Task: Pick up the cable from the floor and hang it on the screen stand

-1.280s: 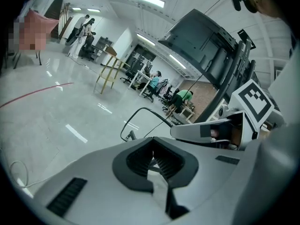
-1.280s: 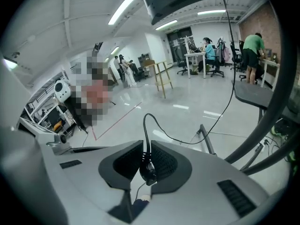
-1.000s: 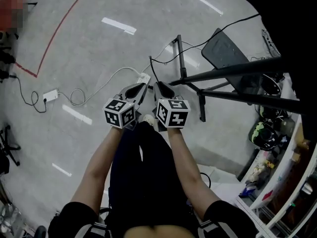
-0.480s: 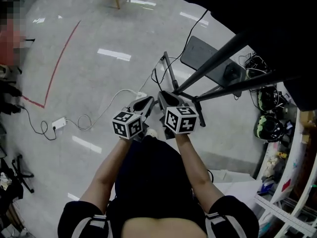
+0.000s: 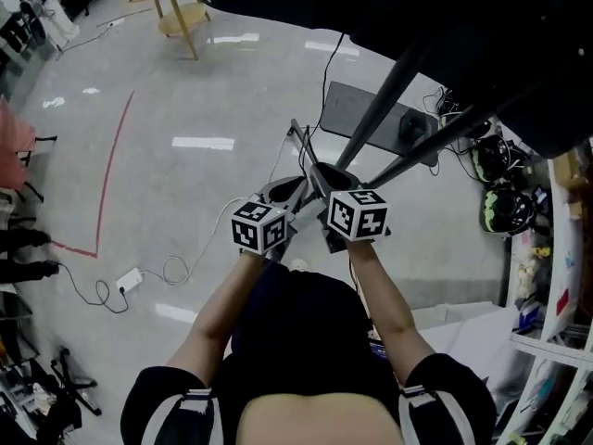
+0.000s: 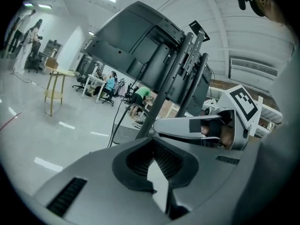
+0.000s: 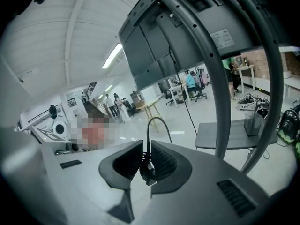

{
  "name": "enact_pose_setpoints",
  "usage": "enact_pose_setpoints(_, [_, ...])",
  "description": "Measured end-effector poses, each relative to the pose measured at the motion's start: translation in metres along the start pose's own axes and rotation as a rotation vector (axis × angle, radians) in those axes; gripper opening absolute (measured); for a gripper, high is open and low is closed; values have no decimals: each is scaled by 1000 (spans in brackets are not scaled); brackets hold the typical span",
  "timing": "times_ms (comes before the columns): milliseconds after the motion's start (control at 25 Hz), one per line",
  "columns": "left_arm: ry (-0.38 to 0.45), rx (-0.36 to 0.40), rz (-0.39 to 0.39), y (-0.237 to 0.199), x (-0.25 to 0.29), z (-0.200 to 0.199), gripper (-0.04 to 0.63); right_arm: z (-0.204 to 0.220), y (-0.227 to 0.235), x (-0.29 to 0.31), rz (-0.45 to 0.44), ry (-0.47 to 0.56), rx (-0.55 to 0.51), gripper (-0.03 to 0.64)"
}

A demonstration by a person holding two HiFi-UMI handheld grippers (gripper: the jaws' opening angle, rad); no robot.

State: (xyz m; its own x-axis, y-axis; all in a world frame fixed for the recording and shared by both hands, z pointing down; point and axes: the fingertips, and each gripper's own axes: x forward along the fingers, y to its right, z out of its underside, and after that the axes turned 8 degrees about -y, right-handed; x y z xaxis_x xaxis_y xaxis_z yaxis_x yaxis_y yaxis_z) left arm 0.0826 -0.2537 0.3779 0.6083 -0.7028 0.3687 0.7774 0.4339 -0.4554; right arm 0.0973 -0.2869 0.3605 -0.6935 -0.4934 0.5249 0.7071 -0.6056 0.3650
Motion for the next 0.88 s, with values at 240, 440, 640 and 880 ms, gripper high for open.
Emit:
enact_pose_setpoints(240, [4,94,82,26,5,-41,8,-46,-1,-32,48,66,-39,69])
enact_pose_setpoints(440, [33,137,157,45,16,-75,8,-85,5,-59,93,121,-83,68])
enact_pose_setpoints(640, [34,185,213,60,25,-96,8,-117,12,-79,154,163,-132,68])
enact_pose_setpoints(880, [46,248,280,80,37,-128,8,-164,5,-95,202,206,-233,69])
